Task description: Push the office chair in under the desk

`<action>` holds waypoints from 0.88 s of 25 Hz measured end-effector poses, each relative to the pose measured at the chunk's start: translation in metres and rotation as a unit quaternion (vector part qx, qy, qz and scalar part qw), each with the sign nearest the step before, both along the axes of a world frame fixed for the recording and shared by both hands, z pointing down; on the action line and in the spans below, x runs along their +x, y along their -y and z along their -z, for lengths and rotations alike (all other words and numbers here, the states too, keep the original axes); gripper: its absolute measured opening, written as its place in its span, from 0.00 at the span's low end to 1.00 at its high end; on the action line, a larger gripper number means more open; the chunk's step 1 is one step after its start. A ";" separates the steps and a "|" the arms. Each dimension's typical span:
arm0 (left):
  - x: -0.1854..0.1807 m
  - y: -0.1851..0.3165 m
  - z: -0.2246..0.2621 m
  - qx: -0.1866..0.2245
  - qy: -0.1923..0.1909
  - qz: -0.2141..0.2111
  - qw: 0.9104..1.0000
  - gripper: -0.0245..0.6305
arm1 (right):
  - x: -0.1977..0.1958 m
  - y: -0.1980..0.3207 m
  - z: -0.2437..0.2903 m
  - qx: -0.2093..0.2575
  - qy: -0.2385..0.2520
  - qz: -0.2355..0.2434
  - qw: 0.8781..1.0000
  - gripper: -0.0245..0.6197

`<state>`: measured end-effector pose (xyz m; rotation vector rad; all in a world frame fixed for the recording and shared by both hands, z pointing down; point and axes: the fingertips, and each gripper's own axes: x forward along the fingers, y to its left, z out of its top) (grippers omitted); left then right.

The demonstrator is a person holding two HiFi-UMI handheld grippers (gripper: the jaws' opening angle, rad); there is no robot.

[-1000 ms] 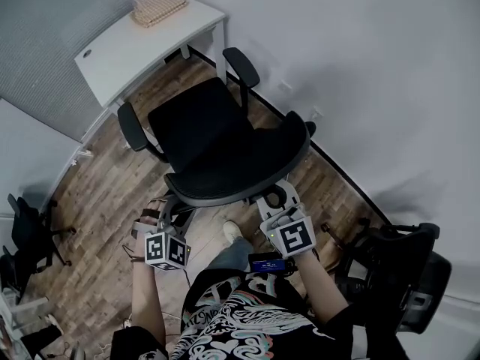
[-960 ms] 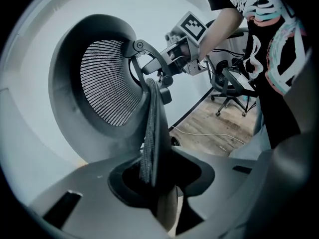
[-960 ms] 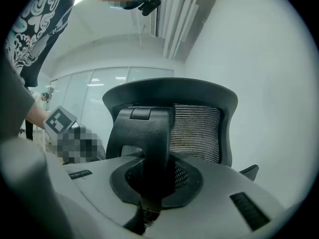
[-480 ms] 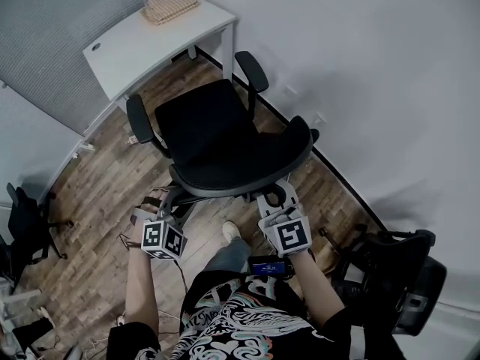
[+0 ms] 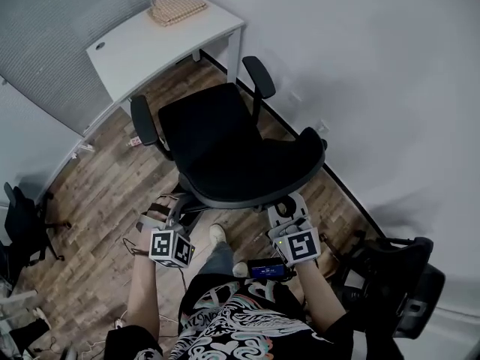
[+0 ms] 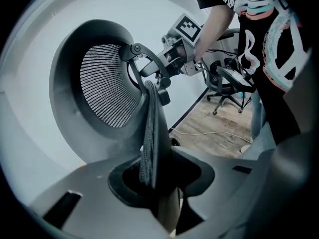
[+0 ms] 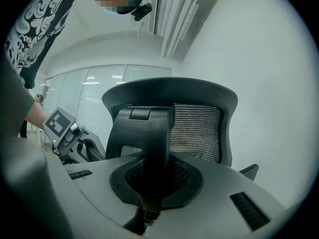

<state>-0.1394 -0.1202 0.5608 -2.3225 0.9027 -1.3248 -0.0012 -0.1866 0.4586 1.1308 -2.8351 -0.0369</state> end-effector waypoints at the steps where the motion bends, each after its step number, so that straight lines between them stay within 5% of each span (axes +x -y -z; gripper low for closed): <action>1: -0.004 0.003 0.000 -0.002 0.000 0.000 1.000 0.25 | -0.004 0.003 -0.001 -0.001 -0.001 0.001 1.000 0.11; 22: -0.026 0.034 0.001 0.004 0.000 0.000 1.000 0.25 | -0.028 0.041 0.000 0.004 0.000 0.017 1.000 0.11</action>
